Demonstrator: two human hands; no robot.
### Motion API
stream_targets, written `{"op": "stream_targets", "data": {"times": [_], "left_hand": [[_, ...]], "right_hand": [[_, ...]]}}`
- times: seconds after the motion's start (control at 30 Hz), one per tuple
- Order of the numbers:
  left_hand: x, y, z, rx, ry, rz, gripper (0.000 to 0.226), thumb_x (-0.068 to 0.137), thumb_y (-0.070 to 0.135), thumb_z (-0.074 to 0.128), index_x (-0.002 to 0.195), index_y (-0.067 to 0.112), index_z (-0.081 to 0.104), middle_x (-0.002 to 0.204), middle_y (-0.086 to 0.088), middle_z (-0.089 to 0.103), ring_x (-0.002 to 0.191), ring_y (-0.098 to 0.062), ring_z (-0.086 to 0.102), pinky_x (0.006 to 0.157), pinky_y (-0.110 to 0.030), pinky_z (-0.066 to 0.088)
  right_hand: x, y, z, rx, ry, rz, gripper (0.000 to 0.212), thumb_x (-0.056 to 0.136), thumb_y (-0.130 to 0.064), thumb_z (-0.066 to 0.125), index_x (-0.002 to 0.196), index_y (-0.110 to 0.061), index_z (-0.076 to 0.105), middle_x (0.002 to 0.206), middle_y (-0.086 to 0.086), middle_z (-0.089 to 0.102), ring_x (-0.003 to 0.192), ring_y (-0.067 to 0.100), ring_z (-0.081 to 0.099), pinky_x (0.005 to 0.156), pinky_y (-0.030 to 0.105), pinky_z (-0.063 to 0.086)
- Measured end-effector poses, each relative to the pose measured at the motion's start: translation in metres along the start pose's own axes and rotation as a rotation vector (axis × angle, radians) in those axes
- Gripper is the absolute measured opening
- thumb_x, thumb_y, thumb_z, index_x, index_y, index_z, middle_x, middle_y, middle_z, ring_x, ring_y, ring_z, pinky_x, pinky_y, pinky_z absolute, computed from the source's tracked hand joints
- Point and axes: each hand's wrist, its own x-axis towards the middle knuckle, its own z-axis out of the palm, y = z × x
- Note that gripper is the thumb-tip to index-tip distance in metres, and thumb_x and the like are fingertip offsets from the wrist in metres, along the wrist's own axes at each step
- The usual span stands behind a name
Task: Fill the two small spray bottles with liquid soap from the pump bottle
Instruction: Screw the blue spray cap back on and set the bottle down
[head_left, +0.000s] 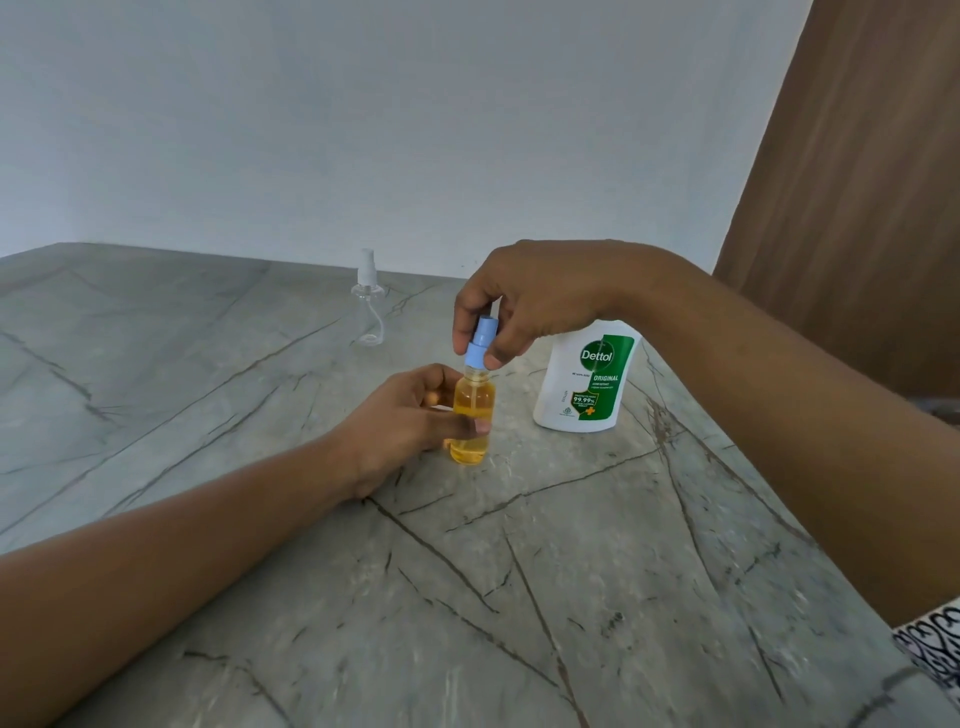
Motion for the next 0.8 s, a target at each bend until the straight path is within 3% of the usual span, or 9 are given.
{"op": "stream_targets", "data": {"times": [0.13, 0.23, 0.37, 0.47, 0.53, 0.63, 0.73, 0.8], "left_hand": [[-0.001, 0.0, -0.001, -0.003, -0.001, 0.006, 0.037, 0.068, 0.012, 0.076, 0.103, 0.01, 0.063, 0.097, -0.01, 0.07, 0.095, -0.027, 0.066, 0.091, -0.044, 0.05], [-0.001, 0.001, 0.0, -0.01, -0.002, 0.017, 0.049, 0.056, 0.022, 0.077, 0.102, 0.01, 0.064, 0.094, -0.008, 0.071, 0.091, -0.024, 0.067, 0.086, -0.038, 0.052], [-0.001, -0.001, 0.0, -0.025, -0.014, 0.04, 0.046, 0.056, 0.021, 0.076, 0.1, 0.01, 0.064, 0.089, -0.005, 0.072, 0.084, -0.019, 0.068, 0.075, -0.028, 0.053], [-0.001, -0.002, -0.002, -0.017, -0.013, 0.046, 0.048, 0.057, 0.021, 0.076, 0.102, 0.01, 0.064, 0.094, -0.008, 0.072, 0.087, -0.02, 0.068, 0.078, -0.027, 0.054], [-0.001, -0.002, -0.002, -0.018, -0.013, 0.04, 0.049, 0.056, 0.023, 0.076, 0.101, 0.011, 0.064, 0.094, -0.008, 0.071, 0.086, -0.019, 0.068, 0.08, -0.029, 0.053], [-0.001, -0.002, 0.0, -0.041, -0.029, 0.041, 0.047, 0.057, 0.021, 0.076, 0.1, 0.009, 0.064, 0.093, -0.008, 0.071, 0.084, -0.019, 0.068, 0.078, -0.029, 0.053], [-0.001, -0.002, 0.0, -0.043, -0.023, 0.043, 0.047, 0.057, 0.021, 0.077, 0.1, 0.01, 0.064, 0.093, -0.008, 0.072, 0.086, -0.02, 0.068, 0.081, -0.031, 0.053], [-0.001, -0.002, 0.0, -0.039, -0.019, 0.042, 0.047, 0.056, 0.02, 0.077, 0.1, 0.011, 0.064, 0.092, -0.006, 0.072, 0.085, -0.019, 0.068, 0.081, -0.031, 0.053]], "right_hand": [[0.001, -0.006, 0.003, -0.102, 0.0, -0.037, 0.02, 0.079, -0.018, 0.074, 0.093, -0.03, 0.067, 0.086, -0.02, 0.061, 0.068, -0.001, 0.06, 0.059, 0.01, 0.041], [0.005, -0.007, 0.006, -0.133, -0.016, -0.053, 0.018, 0.079, -0.019, 0.075, 0.092, -0.028, 0.066, 0.09, -0.011, 0.065, 0.076, 0.007, 0.063, 0.066, 0.018, 0.044], [0.008, -0.01, 0.005, -0.09, -0.041, 0.026, 0.014, 0.08, -0.025, 0.074, 0.088, -0.014, 0.069, 0.071, -0.002, 0.07, 0.059, 0.003, 0.064, 0.058, 0.015, 0.051], [0.012, -0.013, 0.009, -0.179, -0.017, 0.116, 0.038, 0.086, -0.043, 0.064, 0.069, -0.009, 0.067, 0.048, -0.004, 0.063, 0.043, 0.006, 0.06, 0.053, 0.02, 0.052], [0.015, -0.013, 0.014, -0.251, 0.033, 0.16, 0.056, 0.086, -0.059, 0.053, 0.06, -0.01, 0.063, 0.045, -0.003, 0.061, 0.039, 0.008, 0.057, 0.055, 0.022, 0.051], [0.01, -0.007, 0.007, -0.237, 0.133, 0.177, 0.059, 0.083, -0.068, 0.047, 0.073, -0.013, 0.066, 0.063, -0.002, 0.068, 0.045, 0.006, 0.061, 0.055, 0.021, 0.049], [-0.001, -0.001, -0.005, -0.089, -0.008, 0.086, 0.034, 0.086, -0.042, 0.064, 0.111, -0.019, 0.062, 0.098, -0.003, 0.067, 0.069, 0.005, 0.067, 0.056, 0.018, 0.052], [-0.004, 0.001, -0.005, -0.033, -0.101, 0.035, 0.03, 0.086, -0.022, 0.068, 0.116, -0.019, 0.061, 0.102, -0.003, 0.067, 0.073, 0.005, 0.067, 0.059, 0.018, 0.054]]}}
